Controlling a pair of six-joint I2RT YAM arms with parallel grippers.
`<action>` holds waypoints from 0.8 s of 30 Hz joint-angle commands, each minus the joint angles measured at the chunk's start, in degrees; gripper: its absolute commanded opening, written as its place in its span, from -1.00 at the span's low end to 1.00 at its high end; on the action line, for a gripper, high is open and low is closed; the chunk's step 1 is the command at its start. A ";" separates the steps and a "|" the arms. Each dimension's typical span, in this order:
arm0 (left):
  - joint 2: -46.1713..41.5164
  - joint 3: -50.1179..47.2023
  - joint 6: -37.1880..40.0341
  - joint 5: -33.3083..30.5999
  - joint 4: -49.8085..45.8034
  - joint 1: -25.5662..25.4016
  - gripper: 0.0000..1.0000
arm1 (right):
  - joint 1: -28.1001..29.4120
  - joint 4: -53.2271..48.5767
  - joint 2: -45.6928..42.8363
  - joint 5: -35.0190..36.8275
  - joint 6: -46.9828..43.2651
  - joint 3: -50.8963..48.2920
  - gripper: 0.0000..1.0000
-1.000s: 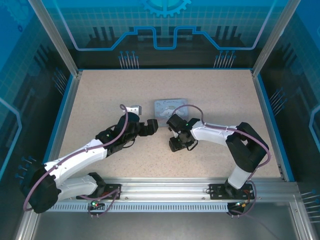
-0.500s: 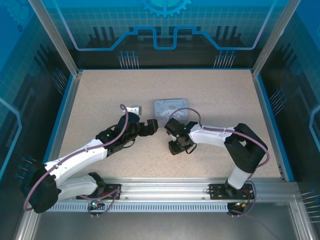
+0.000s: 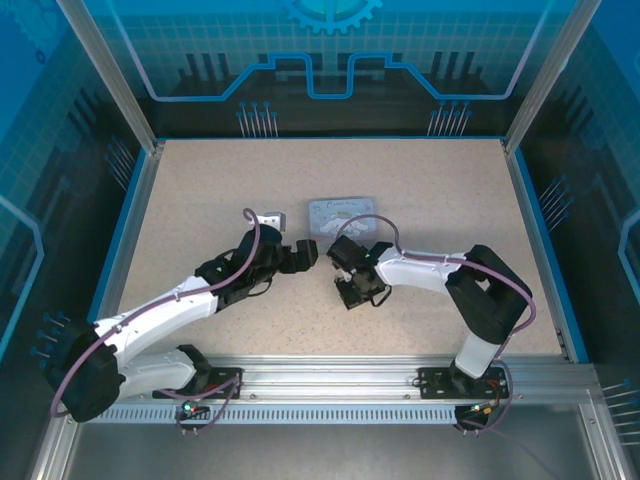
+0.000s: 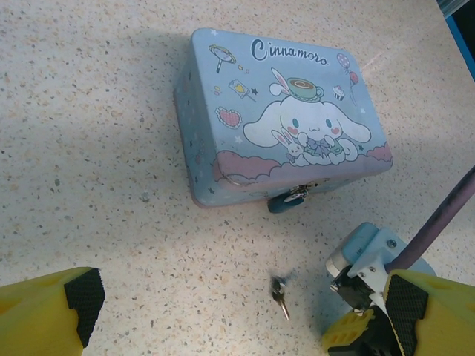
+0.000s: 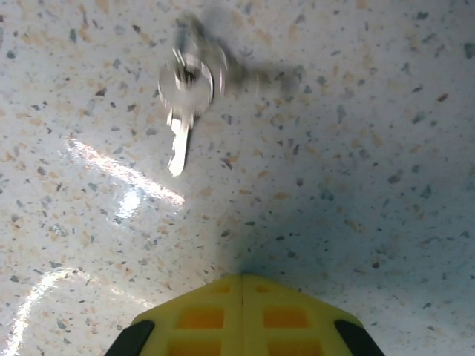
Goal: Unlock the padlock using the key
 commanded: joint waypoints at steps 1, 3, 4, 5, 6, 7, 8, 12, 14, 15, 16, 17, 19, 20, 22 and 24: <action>0.33 1.70 -1.32 1.63 0.45 0.41 0.98 | 0.54 1.26 -2.98 -1.03 0.75 -0.10 -1.00; 0.40 2.10 -2.28 2.52 0.86 0.42 0.98 | 0.20 2.20 -7.16 -1.24 1.19 -0.81 -1.00; 0.41 2.31 -3.04 3.12 1.15 0.41 0.98 | -0.19 2.81 -9.54 -1.81 1.63 -1.22 -1.00; 0.41 2.54 -4.03 3.78 1.46 0.44 0.98 | -0.66 3.48 -11.86 -2.59 1.97 -1.56 -1.00; 0.49 2.73 -4.84 4.49 1.86 0.47 0.98 | -1.21 4.22 -14.23 -3.40 2.24 -1.99 -1.00; 0.73 2.84 -5.89 5.44 2.41 0.45 0.98 | -1.68 4.87 -16.51 -4.22 2.49 -2.42 -1.00; 0.85 3.08 -7.08 6.23 2.95 0.44 0.98 | -2.33 5.35 -18.51 -5.05 2.88 -2.67 -1.00; 1.94 4.27 -10.26 8.38 3.57 0.49 0.98 | -5.13 7.41 -24.66 -7.71 4.30 -3.98 -1.00; 2.58 4.95 -10.93 8.64 3.36 0.45 0.98 | -6.17 8.09 -24.58 -9.26 4.66 -4.18 -1.00; 2.79 5.04 -11.04 8.44 3.34 0.45 0.98 | -6.25 7.81 -23.70 -9.29 4.69 -3.89 -0.91; 2.92 5.21 -10.99 7.85 2.96 0.46 0.98 | -6.25 7.56 -22.40 -9.22 4.96 -3.65 -0.72; 2.87 5.49 -10.89 6.95 2.24 0.66 0.98 | -6.16 7.55 -20.96 -9.54 5.18 -3.37 -0.55; 2.65 5.98 -11.03 5.29 -0.45 1.31 0.98 | -5.92 7.41 -18.20 -9.30 6.29 -2.82 -0.27; 2.44 6.10 -11.30 4.87 -1.74 2.05 0.98 | -5.72 7.58 -16.72 -9.53 6.92 -2.57 -0.15; 1.57 5.70 -11.64 5.03 -2.89 3.77 0.98 | -4.64 7.84 -13.93 -8.92 7.53 -1.63 -0.03; 0.25 4.71 -11.83 5.45 -3.35 5.59 0.98 | -3.35 7.37 -10.68 -7.26 6.90 0.25 -0.02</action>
